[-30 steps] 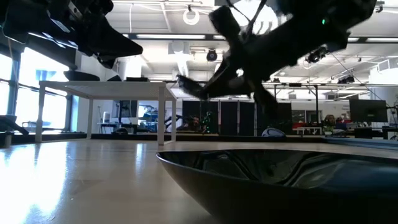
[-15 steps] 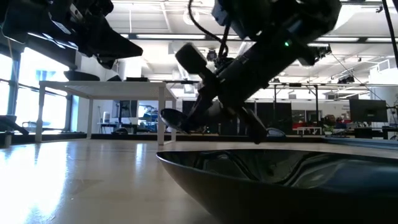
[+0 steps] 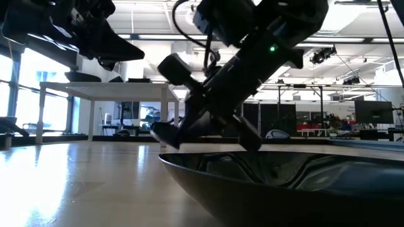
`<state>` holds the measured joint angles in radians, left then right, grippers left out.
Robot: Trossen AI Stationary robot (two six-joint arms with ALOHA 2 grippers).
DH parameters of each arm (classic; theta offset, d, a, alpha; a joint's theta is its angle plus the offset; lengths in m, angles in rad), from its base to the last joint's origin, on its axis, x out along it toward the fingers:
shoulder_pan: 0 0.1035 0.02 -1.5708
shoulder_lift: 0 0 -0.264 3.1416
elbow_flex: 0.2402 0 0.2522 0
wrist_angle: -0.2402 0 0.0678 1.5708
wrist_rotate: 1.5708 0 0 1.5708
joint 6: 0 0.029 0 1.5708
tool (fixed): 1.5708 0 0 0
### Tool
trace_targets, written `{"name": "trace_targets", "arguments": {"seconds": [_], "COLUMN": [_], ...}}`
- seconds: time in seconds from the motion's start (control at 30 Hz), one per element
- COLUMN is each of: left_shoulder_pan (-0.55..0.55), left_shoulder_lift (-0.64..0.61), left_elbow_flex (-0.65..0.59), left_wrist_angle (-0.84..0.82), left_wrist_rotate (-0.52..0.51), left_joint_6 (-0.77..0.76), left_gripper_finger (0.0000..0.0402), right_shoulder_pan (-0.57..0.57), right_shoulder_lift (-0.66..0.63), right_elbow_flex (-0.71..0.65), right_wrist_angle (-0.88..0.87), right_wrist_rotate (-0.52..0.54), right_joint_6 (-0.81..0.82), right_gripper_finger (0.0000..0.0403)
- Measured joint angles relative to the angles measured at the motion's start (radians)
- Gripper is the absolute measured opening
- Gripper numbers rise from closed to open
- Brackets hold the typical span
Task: Pick & Place Mini shaped plates
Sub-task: Stack the black drop shaped plate on top of the stacked black drop shaped plates on the shelf
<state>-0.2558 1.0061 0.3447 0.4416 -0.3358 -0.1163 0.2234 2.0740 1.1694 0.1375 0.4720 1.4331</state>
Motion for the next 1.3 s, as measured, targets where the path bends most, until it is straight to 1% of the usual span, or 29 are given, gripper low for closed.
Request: {"name": "trace_targets", "arguments": {"seconds": [0.17,0.4,0.47,0.53,0.63,0.7,0.77,0.87,0.93,1.0,1.07,1.2,1.3], "left_shoulder_pan": [0.0,0.0,0.0,0.0,0.0,0.0,0.0,0.0,0.0,0.0,-0.001,-0.01,-0.013], "left_shoulder_lift": [0.0,0.0,0.0,0.0,0.0,0.0,0.0,0.0,0.0,0.0,0.004,0.073,0.128], "left_elbow_flex": [0.0,0.0,0.0,0.0,0.0,0.0,0.0,0.002,0.013,0.039,0.068,0.151,0.23], "left_wrist_angle": [-0.004,0.006,0.003,0.003,0.006,0.005,0.004,0.001,-0.018,-0.059,-0.132,-0.314,-0.401], "left_wrist_rotate": [0.0,0.001,0.001,0.007,0.055,0.08,0.084,0.067,0.059,0.057,0.034,-0.063,-0.074], "left_joint_6": [0.007,0.001,-0.015,-0.036,-0.115,-0.154,-0.174,-0.232,-0.278,-0.321,-0.374,-0.482,-0.586], "left_gripper_finger": [0.0001,0.0001,0.0001,0.0001,0.0001,0.0001,0.0001,0.0001,0.0001,0.0001,0.0001,0.0001,0.0001], "right_shoulder_pan": [-0.007,-0.011,-0.011,-0.014,-0.014,-0.013,-0.01,0.01,0.024,0.03,0.031,0.027,0.023], "right_shoulder_lift": [0.032,0.034,0.033,0.03,-0.001,-0.034,-0.066,-0.109,-0.132,-0.148,-0.165,-0.209,-0.259], "right_elbow_flex": [0.033,0.037,0.037,0.037,0.033,0.027,0.026,0.025,0.012,-0.039,-0.114,-0.279,-0.375], "right_wrist_angle": [-0.012,-0.012,-0.013,-0.01,-0.014,-0.043,-0.093,-0.171,-0.168,-0.099,0.026,0.274,0.361], "right_wrist_rotate": [-0.029,-0.035,-0.04,-0.061,-0.086,-0.117,-0.143,-0.123,-0.112,-0.108,-0.134,-0.176,-0.184], "right_joint_6": [0.0,-0.018,-0.06,-0.145,-0.279,-0.4,-0.544,-0.733,-0.827,-0.884,-0.92,-0.985,-1.029], "right_gripper_finger": [0.0021,0.0078,0.0092,0.0101,0.0105,0.0101,0.0088,0.0054,0.0023,0.0006,0.001,0.0004,0.0004]}}
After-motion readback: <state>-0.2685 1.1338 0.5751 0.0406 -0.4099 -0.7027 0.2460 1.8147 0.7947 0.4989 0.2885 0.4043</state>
